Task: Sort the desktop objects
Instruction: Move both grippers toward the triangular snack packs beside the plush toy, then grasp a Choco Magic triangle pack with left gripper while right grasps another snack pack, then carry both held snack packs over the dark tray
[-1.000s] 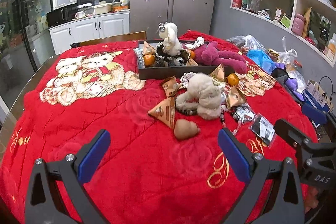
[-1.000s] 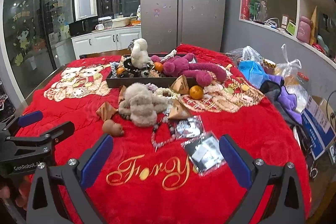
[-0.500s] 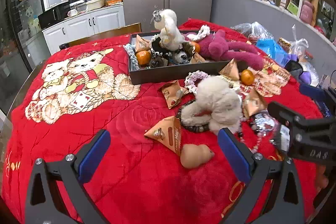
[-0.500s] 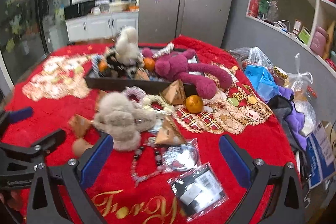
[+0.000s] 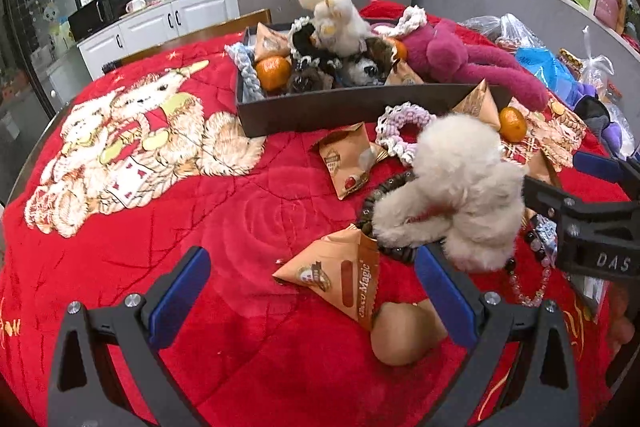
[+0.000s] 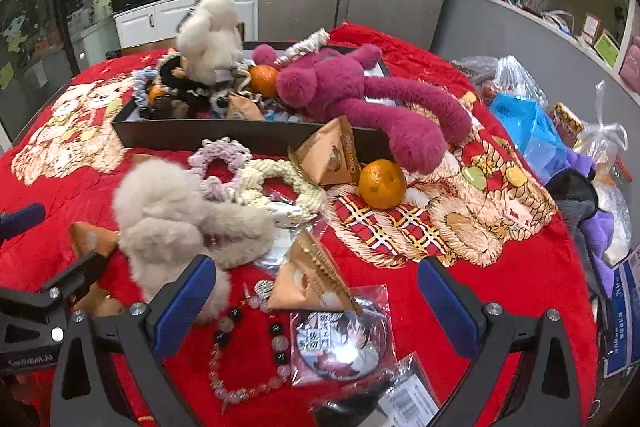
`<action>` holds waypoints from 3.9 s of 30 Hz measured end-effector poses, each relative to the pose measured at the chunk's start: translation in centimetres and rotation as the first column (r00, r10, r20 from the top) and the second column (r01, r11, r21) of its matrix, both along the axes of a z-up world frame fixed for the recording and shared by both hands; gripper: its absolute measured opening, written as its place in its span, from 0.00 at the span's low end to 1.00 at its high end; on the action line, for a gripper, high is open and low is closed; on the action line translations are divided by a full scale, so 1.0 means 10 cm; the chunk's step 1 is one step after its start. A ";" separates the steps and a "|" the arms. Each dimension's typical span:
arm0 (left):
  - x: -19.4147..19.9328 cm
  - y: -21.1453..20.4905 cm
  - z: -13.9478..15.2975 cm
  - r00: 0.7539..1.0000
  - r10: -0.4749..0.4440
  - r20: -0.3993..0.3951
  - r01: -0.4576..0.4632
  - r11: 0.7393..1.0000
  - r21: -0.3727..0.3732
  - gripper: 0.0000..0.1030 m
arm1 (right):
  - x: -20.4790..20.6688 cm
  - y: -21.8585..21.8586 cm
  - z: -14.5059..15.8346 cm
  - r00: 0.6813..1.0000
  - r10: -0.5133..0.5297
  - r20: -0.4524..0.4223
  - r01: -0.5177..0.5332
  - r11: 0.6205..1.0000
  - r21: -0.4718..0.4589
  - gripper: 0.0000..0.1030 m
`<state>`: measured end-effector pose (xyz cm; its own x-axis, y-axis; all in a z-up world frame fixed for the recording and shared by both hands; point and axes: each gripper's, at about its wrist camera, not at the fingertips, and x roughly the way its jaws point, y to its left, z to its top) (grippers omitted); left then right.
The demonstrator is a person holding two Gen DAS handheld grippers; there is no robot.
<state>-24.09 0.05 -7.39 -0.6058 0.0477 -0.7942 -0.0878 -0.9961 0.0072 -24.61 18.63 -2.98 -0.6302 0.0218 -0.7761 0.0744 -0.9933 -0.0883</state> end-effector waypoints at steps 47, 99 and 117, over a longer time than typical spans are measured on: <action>0.15 -0.04 -0.01 0.998 -0.023 -0.057 0.026 0.998 0.059 0.46 | 0.07 0.19 -0.17 1.000 -0.027 0.014 0.030 0.978 -0.205 0.42; -1.56 0.01 0.60 0.997 -0.015 -0.070 0.020 0.997 0.073 0.46 | -1.23 -0.43 0.72 0.980 0.190 -0.067 -0.198 0.966 -0.163 0.42; -1.71 -0.16 0.32 0.997 0.000 -0.071 0.005 0.998 0.064 0.46 | -1.76 -0.48 0.33 0.982 0.188 -0.016 -0.188 0.973 -0.135 0.42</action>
